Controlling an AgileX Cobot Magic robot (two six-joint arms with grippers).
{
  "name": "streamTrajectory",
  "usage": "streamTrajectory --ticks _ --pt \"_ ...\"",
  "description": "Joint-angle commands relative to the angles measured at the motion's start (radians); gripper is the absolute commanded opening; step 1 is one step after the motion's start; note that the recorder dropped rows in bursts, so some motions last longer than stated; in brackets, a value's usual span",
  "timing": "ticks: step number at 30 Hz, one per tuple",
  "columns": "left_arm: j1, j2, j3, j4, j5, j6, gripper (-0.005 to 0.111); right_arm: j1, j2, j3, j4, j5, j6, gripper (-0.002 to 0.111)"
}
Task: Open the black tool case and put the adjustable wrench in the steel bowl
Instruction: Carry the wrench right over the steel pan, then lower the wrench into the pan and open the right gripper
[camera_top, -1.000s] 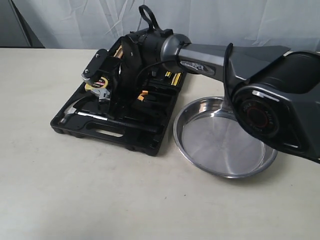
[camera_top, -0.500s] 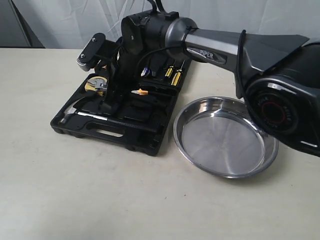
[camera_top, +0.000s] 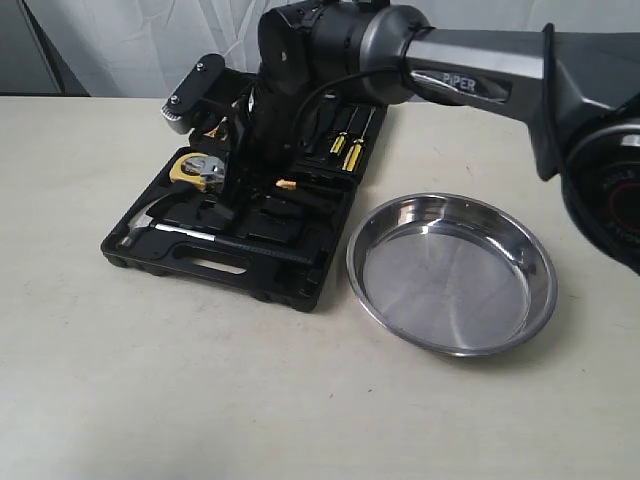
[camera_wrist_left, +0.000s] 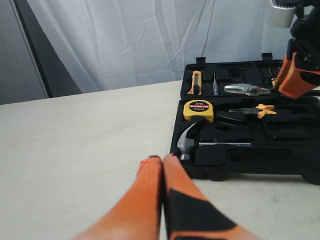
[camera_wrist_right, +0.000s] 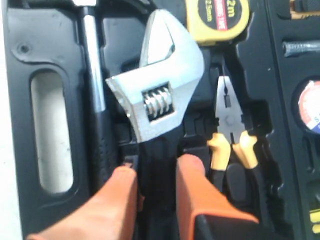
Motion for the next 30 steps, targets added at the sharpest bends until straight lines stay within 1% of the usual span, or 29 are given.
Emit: streamTrajectory --ticks 1,8,12,14,15,17,21,24,30 --pt "-0.001 0.004 -0.002 0.004 0.002 -0.001 0.0 -0.005 -0.118 0.151 -0.024 -0.086 0.041 -0.001" --pt "-0.001 0.004 -0.002 0.004 0.002 -0.001 0.0 -0.005 -0.289 0.393 -0.151 -0.213 0.231 -0.001" --pt "-0.001 0.004 -0.002 0.004 0.002 -0.001 0.0 -0.013 -0.391 0.55 -0.315 -0.251 0.381 -0.001" --pt "-0.001 0.004 -0.002 0.004 0.002 -0.001 0.0 -0.051 -0.437 0.637 -0.358 -0.284 0.452 -0.001" --pt "-0.001 0.004 -0.002 0.004 0.002 -0.001 0.0 -0.09 -0.464 0.701 -0.36 -0.326 0.479 -0.001" --pt "-0.001 0.004 -0.002 0.004 0.002 -0.001 0.0 -0.151 -0.492 0.775 -0.354 -0.381 0.492 -0.001" --pt "-0.001 0.004 -0.002 0.004 0.002 -0.001 0.0 -0.215 -0.508 0.87 -0.336 -0.44 0.513 -0.001" --pt "-0.001 0.004 -0.002 0.004 0.002 -0.001 0.0 -0.226 -0.508 0.927 -0.334 -0.49 0.513 -0.001" --pt "-0.001 0.004 -0.002 0.004 0.002 -0.001 0.0 -0.226 -0.495 0.94 -0.342 -0.491 0.513 -0.001"
